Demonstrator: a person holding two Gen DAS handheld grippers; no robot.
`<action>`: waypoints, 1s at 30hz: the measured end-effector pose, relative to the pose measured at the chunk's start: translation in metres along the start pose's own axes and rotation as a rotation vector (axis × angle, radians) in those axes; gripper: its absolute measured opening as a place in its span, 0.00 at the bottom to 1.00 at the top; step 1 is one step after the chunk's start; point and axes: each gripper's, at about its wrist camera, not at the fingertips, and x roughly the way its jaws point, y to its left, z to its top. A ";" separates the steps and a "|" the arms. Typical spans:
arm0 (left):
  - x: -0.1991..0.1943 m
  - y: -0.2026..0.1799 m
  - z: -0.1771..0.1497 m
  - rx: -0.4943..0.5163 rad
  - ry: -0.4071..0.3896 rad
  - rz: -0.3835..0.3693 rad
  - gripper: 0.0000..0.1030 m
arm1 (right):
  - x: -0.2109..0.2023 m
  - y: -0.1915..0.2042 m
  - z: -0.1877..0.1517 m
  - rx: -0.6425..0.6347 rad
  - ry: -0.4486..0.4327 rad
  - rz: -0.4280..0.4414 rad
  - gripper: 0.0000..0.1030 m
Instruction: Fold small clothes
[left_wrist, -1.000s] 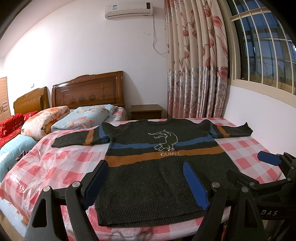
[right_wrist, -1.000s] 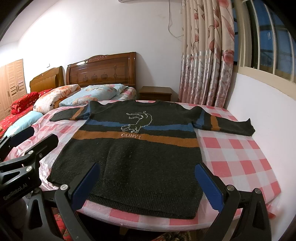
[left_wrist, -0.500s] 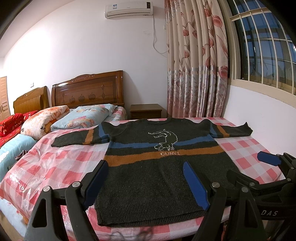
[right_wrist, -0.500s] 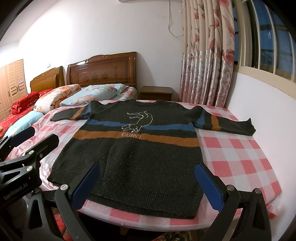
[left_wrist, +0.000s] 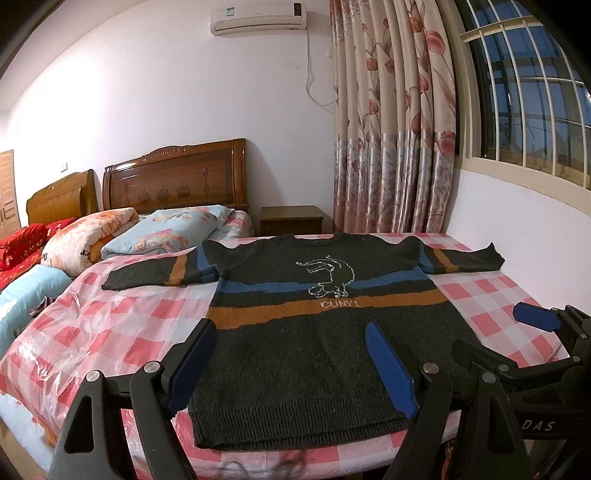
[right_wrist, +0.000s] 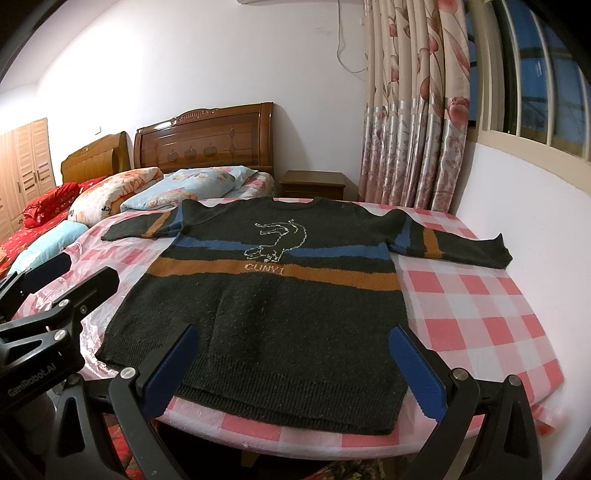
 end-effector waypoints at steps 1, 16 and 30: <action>0.000 0.000 0.000 -0.001 0.000 -0.001 0.82 | 0.000 0.001 0.000 0.000 0.000 0.000 1.00; 0.033 0.002 -0.001 -0.028 0.059 -0.016 0.82 | 0.023 -0.010 -0.004 -0.001 0.017 0.022 1.00; 0.315 0.022 0.059 -0.102 0.486 -0.051 0.68 | 0.167 -0.247 0.040 0.565 0.195 -0.151 1.00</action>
